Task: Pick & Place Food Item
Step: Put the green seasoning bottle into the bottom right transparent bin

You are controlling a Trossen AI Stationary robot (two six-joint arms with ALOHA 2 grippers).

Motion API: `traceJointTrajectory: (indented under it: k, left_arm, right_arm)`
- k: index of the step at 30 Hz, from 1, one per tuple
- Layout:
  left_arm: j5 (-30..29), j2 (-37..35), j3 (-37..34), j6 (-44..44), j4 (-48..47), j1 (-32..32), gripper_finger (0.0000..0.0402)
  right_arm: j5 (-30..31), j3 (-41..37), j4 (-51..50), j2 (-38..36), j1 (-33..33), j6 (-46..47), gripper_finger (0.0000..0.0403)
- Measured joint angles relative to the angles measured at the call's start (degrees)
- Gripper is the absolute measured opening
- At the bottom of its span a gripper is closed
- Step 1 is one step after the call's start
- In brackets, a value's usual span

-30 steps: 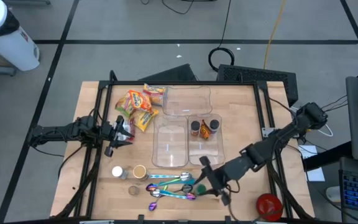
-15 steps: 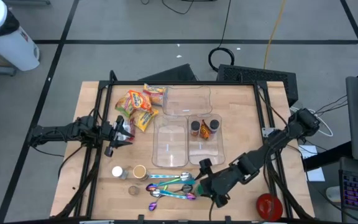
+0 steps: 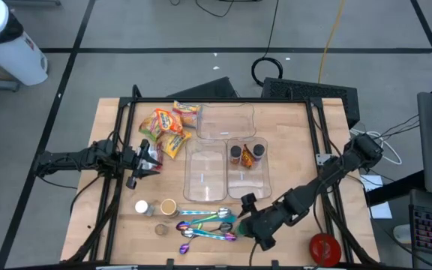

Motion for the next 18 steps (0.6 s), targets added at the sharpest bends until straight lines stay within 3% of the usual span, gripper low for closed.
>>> traceJointTrajectory:
  k: [11,18]
  left_arm:
    - [0.00,0.00,0.00,0.00,0.00,0.02,0.0152]
    - [0.00,0.00,0.00,0.00,-0.02,0.02,0.0152]
  right_arm:
    - [-0.05,-5.79,8.69,0.00,0.67,0.40,0.0297]
    - [0.32,-7.42,9.10,0.00,0.60,0.26,0.0296]
